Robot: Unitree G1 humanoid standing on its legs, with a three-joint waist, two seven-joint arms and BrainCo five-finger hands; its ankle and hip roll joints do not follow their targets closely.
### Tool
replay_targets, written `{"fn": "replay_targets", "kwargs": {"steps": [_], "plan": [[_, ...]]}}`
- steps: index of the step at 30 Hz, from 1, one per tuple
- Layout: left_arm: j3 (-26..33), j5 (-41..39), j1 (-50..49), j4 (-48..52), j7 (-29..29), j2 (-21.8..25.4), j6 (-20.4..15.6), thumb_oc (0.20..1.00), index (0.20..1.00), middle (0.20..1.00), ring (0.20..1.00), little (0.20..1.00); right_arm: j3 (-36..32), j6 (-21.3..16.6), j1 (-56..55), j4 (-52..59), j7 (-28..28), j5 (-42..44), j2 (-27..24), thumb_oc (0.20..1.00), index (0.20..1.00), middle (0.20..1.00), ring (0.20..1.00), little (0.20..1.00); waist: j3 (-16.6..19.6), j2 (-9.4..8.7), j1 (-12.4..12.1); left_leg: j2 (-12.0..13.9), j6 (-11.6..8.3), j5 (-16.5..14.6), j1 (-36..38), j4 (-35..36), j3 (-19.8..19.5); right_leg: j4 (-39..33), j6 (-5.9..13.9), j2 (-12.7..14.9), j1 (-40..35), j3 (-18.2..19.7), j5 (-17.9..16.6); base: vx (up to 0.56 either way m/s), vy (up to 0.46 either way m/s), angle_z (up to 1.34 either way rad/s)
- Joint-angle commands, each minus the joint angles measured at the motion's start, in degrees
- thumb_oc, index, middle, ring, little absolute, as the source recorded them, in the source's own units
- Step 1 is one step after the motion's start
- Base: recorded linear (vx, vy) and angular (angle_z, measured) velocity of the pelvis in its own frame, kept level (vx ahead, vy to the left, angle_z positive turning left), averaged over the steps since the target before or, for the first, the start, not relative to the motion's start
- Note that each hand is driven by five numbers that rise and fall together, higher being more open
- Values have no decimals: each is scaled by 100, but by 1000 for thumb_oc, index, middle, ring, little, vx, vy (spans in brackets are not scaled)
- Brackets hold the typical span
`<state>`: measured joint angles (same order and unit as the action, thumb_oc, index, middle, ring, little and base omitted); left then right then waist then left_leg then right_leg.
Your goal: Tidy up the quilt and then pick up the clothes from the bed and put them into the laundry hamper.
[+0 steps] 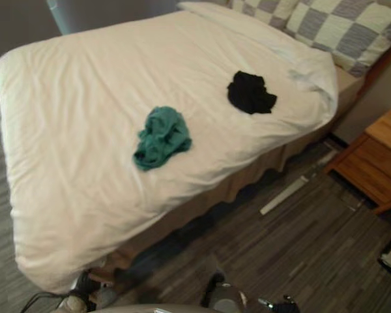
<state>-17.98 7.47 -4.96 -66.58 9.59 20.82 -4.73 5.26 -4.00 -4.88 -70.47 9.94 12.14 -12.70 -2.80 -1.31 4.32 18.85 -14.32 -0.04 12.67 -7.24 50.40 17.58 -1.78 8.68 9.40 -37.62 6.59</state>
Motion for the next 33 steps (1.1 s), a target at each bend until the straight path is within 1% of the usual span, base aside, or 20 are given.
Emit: {"fn": "replay_targets", "kwargs": {"steps": [1,2,3,4,5,9,12,15,16,17,18,19,20,22,24,25,27,30,32,33], "plan": [[114,132,932,100,-2,-59,-108,1000,1000,1000,1000,1000,307,-158,376,163,-82,-396,-536,1000,1000,1000,1000,1000,-747,-75,-12,373,342,1011,-915,-1609,-1934,-1719,362,-430,-928,846,-307,146,-217,-202],[118,73,938,184,3,-50,-131,1000,1000,1000,1000,1000,460,-138,471,206,-112,-497,-585,1000,1000,1000,1000,1000,-810,-149,-151,322,453,1022,-1254,-2263,-2515,-1900,280,-525,-1056,1048,-312,159,-31,-188],[147,-47,945,301,13,-88,-196,1000,1000,1000,1000,1000,756,-106,642,268,-160,-730,-650,1000,1000,1000,1000,1000,-902,-261,-432,-618,823,311,-1993,-2748,-3600,-2108,333,-545,-1172,1746,-432,161,-15,-162],[147,-47,946,302,13,-86,-195,1000,1000,1000,1000,1000,756,-105,644,268,-160,-731,-648,1000,1000,1000,1000,1000,-895,-260,-431,-617,833,302,-2009,-2760,-3599,-2110,336,-544,-1162,1745,-437,185,118,-204],[170,-65,962,402,47,-169,-249,1000,1000,1000,1000,1000,1030,-101,740,350,-148,-1022,-652,1000,1000,1000,1000,1000,-970,-319,-630,-1096,1028,143,-2452,-2588,-4027,-2175,466,-455,-1194,2219,-517,73,83,-215],[87,-116,1077,551,30,-336,-267,1000,1000,1000,1000,1000,1296,-145,836,410,-153,-1181,-581,1000,1000,1000,1000,1000,-938,-266,-815,-1294,1112,5,-2597,-1068,-4210,-2258,708,-443,-1242,2724,-459,277,138,-206],[-5,-56,1088,601,32,-416,-258,1000,1000,1000,1000,1000,1263,-146,802,448,-96,-1209,-606,1000,1000,1000,1000,1000,-867,-69,-864,-1379,964,571,-2527,443,-4202,-2258,768,-591,-1403,3070,-299,413,194,-145],[16,-65,1069,484,-11,-345,-178,1000,1000,1000,1000,1000,1179,-149,626,396,-147,-1191,-585,1000,1000,1000,1000,1000,-788,-104,-835,-1609,1179,463,-2301,669,-4203,-1946,742,-672,-1768,3309,-107,571,184,-94],[2,-12,1119,393,-69,-328,-125,1000,1000,1000,1000,1000,1096,-135,551,267,-115,-1230,-517,1000,1000,1000,1000,1000,-807,-136,-807,-1750,1302,323,-2042,698,-4060,-880,990,-664,-1566,3158,-265,427,141,-49],[2,-12,1121,393,-69,-329,-125,1000,1000,1000,1000,1000,1095,-135,552,267,-115,-1230,-518,1000,1000,1000,1000,1000,-791,-128,-814,-1738,1299,329,-2063,696,-4056,-881,986,-674,-1543,3165,-276,341,126,-40],[-17,-3,1148,388,-73,-308,-106,1000,1000,1000,1000,1000,1012,-112,568,228,-116,-1207,-533,1000,1000,1000,1000,1000,-857,-133,-734,-1796,1388,203,-1907,683,-3927,-180,1400,-489,-1192,3013,-760,120,46,-47],[-17,-3,1148,388,-73,-308,-106,1000,1000,1000,1000,1000,1012,-112,568,228,-116,-1207,-533,1000,1000,1000,1000,1000,-854,-133,-735,-1794,1388,203,-1911,682,-3926,-179,1400,-490,-1188,3014,-761,330,118,-58],[-83,-21,1303,461,-50,-220,-52,1000,1000,1000,1000,1000,867,-70,640,242,-80,-1105,-525,1000,1000,1000,1000,1000,-1025,16,-510,-1669,1434,163,-1493,930,-3779,1100,1678,-174,-319,2682,-1541,501,191,-79],[-111,-6,1379,462,3,-182,-59,1000,1000,1000,1000,1000,778,-76,682,276,-35,-1026,-519,1000,1000,1000,1000,1000,-1098,201,-329,-1631,1420,77,-1113,1192,-3729,1269,1528,65,191,2284,-1353,472,155,-42],[-173,45,1432,416,5,-169,-71,1000,1000,1000,1000,1000,743,-82,661,334,-22,-926,-508,1000,1000,1000,1000,1000,-1143,251,-141,-1685,1358,-118,-812,1224,-3753,497,1330,54,417,2070,-1072,507,-53,12],[-204,165,1493,266,13,-209,-96,1000,1000,1000,1000,1000,731,-113,664,385,-1,-839,-465,1000,1000,1000,1000,1000,-1094,235,1,-1726,1250,-412,-503,1224,-3735,-860,1248,67,500,1855,-1113,575,-108,36],[-182,352,1517,123,30,-255,-88,1000,1000,1000,1000,1000,727,-89,683,397,3,-870,-402,1000,1000,1000,1000,1000,-1046,266,30,-1651,1140,-711,-198,1224,-3731,-1746,1363,188,582,1617,-1234,576,-166,50],[-152,500,1502,-36,59,-322,-105,1000,1000,1000,1000,1000,728,-89,681,430,13,-916,-365,1000,1000,1000,1000,1000,-1033,306,91,-1618,1077,-881,152,1224,-3650,-1977,1367,302,729,1548,-1418,656,-171,30],[-124,568,1417,-162,49,-329,-89,1000,1000,1000,1000,1000,786,-99,571,433,-43,-943,-391,1000,1000,1000,1000,1000,-920,324,148,-1540,952,-805,371,788,-3721,-2023,1251,200,520,1536,-1544,637,-219,16],[-44,420,1317,-116,76,-349,-116,1000,1000,1000,1000,1000,845,-115,539,422,-56,-953,-448,1000,1000,1000,1000,1000,-918,448,128,-1108,651,66,26,-932,-3744,-2077,1023,-163,52,1575,-1496,524,-304,4]]}}
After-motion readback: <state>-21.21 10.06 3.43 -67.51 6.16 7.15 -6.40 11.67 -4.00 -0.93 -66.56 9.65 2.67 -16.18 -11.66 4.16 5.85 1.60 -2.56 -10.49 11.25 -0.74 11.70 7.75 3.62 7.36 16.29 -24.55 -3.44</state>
